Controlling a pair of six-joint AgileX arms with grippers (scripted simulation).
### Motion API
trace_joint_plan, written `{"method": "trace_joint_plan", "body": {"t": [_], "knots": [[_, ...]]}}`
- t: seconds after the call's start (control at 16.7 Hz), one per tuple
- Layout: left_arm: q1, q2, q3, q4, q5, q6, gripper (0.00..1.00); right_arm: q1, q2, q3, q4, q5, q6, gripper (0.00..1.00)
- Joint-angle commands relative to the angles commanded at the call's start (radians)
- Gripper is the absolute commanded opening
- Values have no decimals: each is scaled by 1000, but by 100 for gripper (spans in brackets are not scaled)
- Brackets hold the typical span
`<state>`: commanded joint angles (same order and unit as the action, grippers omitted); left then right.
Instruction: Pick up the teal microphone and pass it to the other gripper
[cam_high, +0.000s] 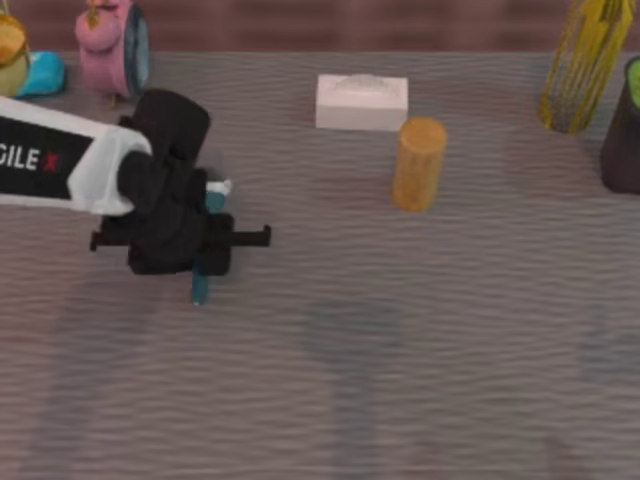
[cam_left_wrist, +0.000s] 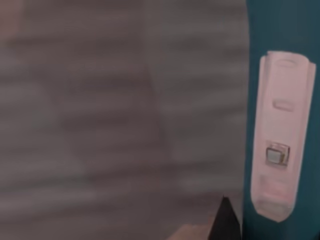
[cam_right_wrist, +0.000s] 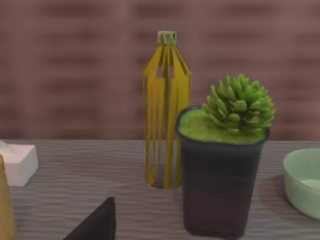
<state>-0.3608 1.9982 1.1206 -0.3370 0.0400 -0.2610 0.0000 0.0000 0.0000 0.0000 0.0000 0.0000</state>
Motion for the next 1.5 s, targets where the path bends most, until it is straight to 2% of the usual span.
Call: {"method": "trace_joint_plan", "body": {"t": [0.18,0.66,0.9,1.02,1.26,1.38,1.5], "knots": [[7,-43,-59,225,82,48,0,0,0,0,0,0,0,100],[32,-211,-268,952,333,200,0,0,0,0,0,0,0,100],[43,-299,-336,1175,422,260,0,0,0,0,0,0,0,100],[46,-325,-353,1224,444,276,0,0,0,0,0,0,0,100],[47,-330,-355,1232,448,279,0,0,0,0,0,0,0,100],[38,-327,-351,1230,443,278,0,0,0,0,0,0,0,100],[4,-338,-357,1239,407,270,0,0,0,0,0,0,0,100]]}}
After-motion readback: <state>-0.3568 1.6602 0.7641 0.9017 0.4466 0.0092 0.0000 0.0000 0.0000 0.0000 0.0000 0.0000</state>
